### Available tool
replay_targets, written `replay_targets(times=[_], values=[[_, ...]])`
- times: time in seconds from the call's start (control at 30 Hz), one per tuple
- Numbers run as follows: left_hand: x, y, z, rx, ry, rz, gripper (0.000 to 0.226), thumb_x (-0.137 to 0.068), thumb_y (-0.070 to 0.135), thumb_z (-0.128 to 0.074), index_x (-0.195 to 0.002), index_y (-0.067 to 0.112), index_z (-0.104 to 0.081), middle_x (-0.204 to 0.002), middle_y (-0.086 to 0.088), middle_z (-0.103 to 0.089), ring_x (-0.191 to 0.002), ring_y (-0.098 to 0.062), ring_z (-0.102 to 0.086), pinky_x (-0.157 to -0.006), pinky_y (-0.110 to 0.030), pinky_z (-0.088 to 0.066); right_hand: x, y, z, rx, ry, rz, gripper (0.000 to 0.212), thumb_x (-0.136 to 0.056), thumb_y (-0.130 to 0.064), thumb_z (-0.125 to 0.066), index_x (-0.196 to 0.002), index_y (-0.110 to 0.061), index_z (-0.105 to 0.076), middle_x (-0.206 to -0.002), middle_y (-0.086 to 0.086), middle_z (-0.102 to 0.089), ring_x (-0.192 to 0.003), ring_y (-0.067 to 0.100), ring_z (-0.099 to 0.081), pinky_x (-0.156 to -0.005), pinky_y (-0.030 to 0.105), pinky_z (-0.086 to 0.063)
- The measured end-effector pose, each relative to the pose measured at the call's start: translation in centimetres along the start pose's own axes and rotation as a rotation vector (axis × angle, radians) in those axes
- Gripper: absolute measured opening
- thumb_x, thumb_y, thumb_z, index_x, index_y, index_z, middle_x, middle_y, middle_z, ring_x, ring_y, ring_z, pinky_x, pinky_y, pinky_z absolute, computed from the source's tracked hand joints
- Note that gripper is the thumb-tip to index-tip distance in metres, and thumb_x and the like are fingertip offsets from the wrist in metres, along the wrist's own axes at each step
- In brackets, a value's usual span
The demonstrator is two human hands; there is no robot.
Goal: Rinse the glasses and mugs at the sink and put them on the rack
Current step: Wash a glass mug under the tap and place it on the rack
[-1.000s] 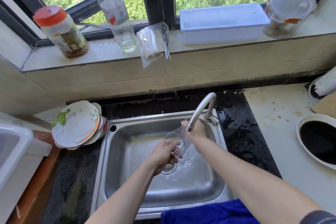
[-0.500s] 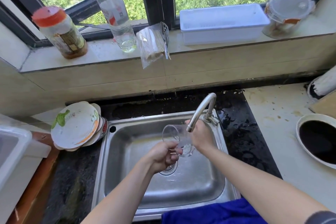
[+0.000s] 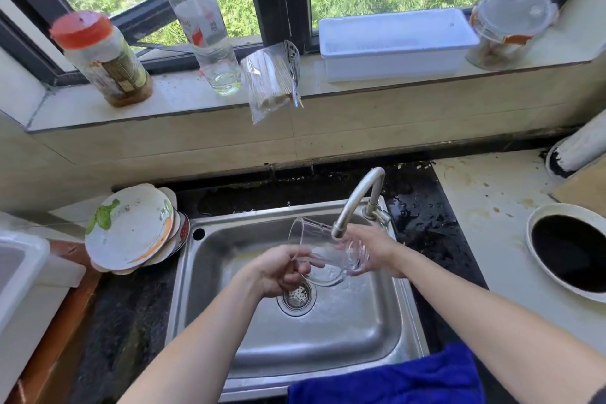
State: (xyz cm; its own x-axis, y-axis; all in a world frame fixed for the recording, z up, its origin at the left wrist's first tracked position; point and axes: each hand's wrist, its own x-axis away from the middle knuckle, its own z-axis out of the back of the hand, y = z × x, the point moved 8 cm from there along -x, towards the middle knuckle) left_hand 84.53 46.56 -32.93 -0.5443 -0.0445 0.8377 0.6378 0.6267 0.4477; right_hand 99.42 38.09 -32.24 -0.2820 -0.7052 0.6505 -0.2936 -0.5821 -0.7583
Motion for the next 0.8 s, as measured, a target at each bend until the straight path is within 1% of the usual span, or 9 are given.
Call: replay_targets(times=[0.17, 0.27, 0.33, 0.4, 0.5, 0.57, 0.63, 0.7, 0.8], values=[[-0.4, 3.2, 1.4, -0.033, 0.448, -0.175, 0.028, -0.097, 0.026, -0.040, -0.081, 0.012, -0.059, -0.052, -0.003, -0.052, -0.038, -0.011, -0.037, -0.040, -0.017, -0.020, 2.2, 2.0, -1.5, -0.361, -0.129, -0.210, 0.052, -0.082, -0.052, -0.063, -0.124, -0.021, -0.058, -0.122, 0.018, -0.059, -0.075, 0.028, -0.065, -0.067, 0.038, -0.058], [-0.3, 5.4, 0.5, -0.176, 0.726, -0.484, 0.041, -0.096, 0.042, -0.031, -0.095, 0.013, -0.061, -0.088, -0.008, -0.063, -0.075, -0.027, -0.058, -0.063, -0.032, -0.042, 2.5, 3.7, -1.3, -0.513, -0.018, -0.283, 0.057, -0.078, -0.054, -0.067, -0.124, -0.021, -0.058, -0.104, 0.019, -0.062, -0.067, 0.028, -0.063, -0.061, 0.034, -0.058], [0.1, 5.4, -1.8, -0.464, 0.739, -0.676, 0.042, -0.096, 0.046, -0.037, -0.118, 0.015, -0.055, -0.114, -0.005, -0.055, -0.105, -0.023, -0.053, -0.085, -0.033, -0.041, 2.6, 4.5, -1.1, -0.587, 0.057, -0.320, 0.059, -0.078, -0.054, -0.070, -0.123, -0.018, -0.060, -0.093, 0.020, -0.064, -0.064, 0.029, -0.064, -0.058, 0.033, -0.057], [0.1, 4.9, -3.4, -0.717, 0.744, -0.767, 0.070, -0.087, 0.061, -0.044, -0.141, 0.015, -0.037, -0.128, -0.003, -0.044, -0.115, -0.018, -0.046, -0.096, -0.033, -0.041, 2.9, 4.8, -1.0, -0.640, 0.112, -0.351, 0.054, -0.079, -0.052, -0.071, -0.117, -0.016, -0.063, -0.086, 0.018, -0.063, -0.064, 0.028, -0.064, -0.059, 0.033, -0.058], [-0.7, 4.8, -5.3, -1.051, 0.742, -0.760, 0.089, -0.078, 0.074, -0.036, -0.147, 0.019, -0.027, -0.133, -0.002, -0.039, -0.116, -0.019, -0.042, -0.094, -0.037, -0.045, 3.6, 4.8, -0.8, -0.702, 0.187, -0.344, 0.039, -0.082, -0.048, -0.070, -0.103, -0.016, -0.065, -0.085, 0.014, -0.063, -0.072, 0.025, -0.063, -0.068, 0.035, -0.057], [-1.5, 5.4, -4.6, -0.944, 0.726, -0.688, 0.057, -0.087, 0.059, -0.042, -0.131, 0.024, -0.044, -0.117, -0.002, -0.050, -0.108, -0.023, -0.051, -0.084, -0.040, -0.048, 4.0, 5.1, -0.9, -0.708, 0.207, -0.341, 0.037, -0.084, -0.047, -0.069, -0.100, -0.015, -0.064, -0.085, 0.014, -0.064, -0.075, 0.026, -0.062, -0.068, 0.035, -0.057], [-1.8, 5.9, -3.0, -0.759, 0.786, -0.558, 0.017, -0.094, 0.031, -0.044, -0.097, 0.017, -0.053, -0.090, -0.003, -0.056, -0.097, -0.033, -0.057, -0.071, -0.037, -0.043, 4.3, 5.5, -1.1, -0.651, 0.202, -0.349, 0.037, -0.084, -0.047, -0.068, -0.100, -0.014, -0.063, -0.081, 0.014, -0.066, -0.073, 0.027, -0.063, -0.062, 0.033, -0.057], [-1.3, 6.2, -3.4, -0.749, 0.828, -0.556, 0.015, -0.095, 0.024, -0.044, -0.085, 0.015, -0.049, -0.083, -0.005, -0.057, -0.089, -0.034, -0.056, -0.066, -0.037, -0.039, 4.5, 5.4, -0.9, -0.615, 0.210, -0.339, 0.035, -0.085, -0.047, -0.067, -0.096, -0.015, -0.063, -0.078, 0.013, -0.065, -0.070, 0.025, -0.060, -0.061, 0.032, -0.053], [-0.5, 5.3, -4.8, -0.769, 0.853, -0.620, 0.028, -0.094, 0.043, -0.047, -0.089, 0.016, -0.049, -0.086, -0.005, -0.059, -0.081, -0.029, -0.055, -0.065, -0.037, -0.042, 4.7, 4.7, 0.0, -0.592, 0.261, -0.302, 0.025, -0.087, -0.044, -0.065, -0.090, -0.019, -0.065, -0.075, 0.010, -0.061, -0.064, 0.021, -0.055, -0.058, 0.030, -0.046]])
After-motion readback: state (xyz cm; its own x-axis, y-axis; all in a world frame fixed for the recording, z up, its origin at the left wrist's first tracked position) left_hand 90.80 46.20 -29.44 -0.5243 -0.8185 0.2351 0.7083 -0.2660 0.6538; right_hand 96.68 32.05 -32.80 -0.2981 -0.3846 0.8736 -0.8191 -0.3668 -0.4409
